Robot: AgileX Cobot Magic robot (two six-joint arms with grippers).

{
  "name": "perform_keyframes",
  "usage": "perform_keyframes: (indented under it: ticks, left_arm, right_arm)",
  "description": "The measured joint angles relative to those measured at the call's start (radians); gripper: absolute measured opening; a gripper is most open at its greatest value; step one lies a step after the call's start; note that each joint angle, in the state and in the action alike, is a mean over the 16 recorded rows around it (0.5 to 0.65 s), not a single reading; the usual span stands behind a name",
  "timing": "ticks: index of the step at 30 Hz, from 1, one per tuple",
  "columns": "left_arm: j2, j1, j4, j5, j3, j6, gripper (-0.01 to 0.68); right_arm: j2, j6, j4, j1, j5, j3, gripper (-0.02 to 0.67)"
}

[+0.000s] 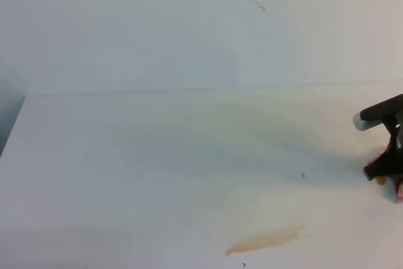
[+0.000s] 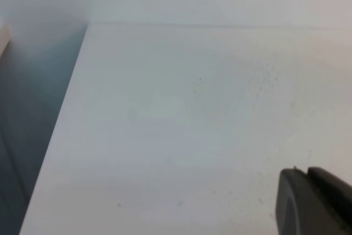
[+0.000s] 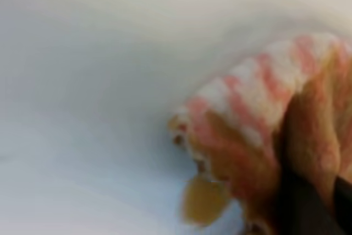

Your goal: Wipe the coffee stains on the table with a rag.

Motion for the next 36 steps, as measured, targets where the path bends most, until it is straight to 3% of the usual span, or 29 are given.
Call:
perform_keyframes:
  ticks: [7,18,24,30,36]
  left_arm:
    - [0.0,0.0,0.0,0.0,0.0,0.0,-0.001]
    - [0.0,0.0,0.0,0.0,0.0,0.0,-0.001]
    - [0.0,0.0,0.0,0.0,0.0,0.0,-0.001]
    - [0.0,0.0,0.0,0.0,0.0,0.0,-0.001]
    - [0.0,0.0,0.0,0.0,0.0,0.0,-0.001]
  right_arm:
    - [-0.004,-0.045,0.169,0.131,0.06,-0.003,0.04]
    - [-0.013,-0.068,0.401,0.505,0.021,-0.004,0.04]
    - [-0.013,-0.055,0.454,0.642,-0.045,0.003,0.04]
    - [-0.02,-0.002,0.412,0.639,-0.092,0.036,0.04]
    - [-0.03,0.055,0.32,0.509,-0.115,0.074,0.039]
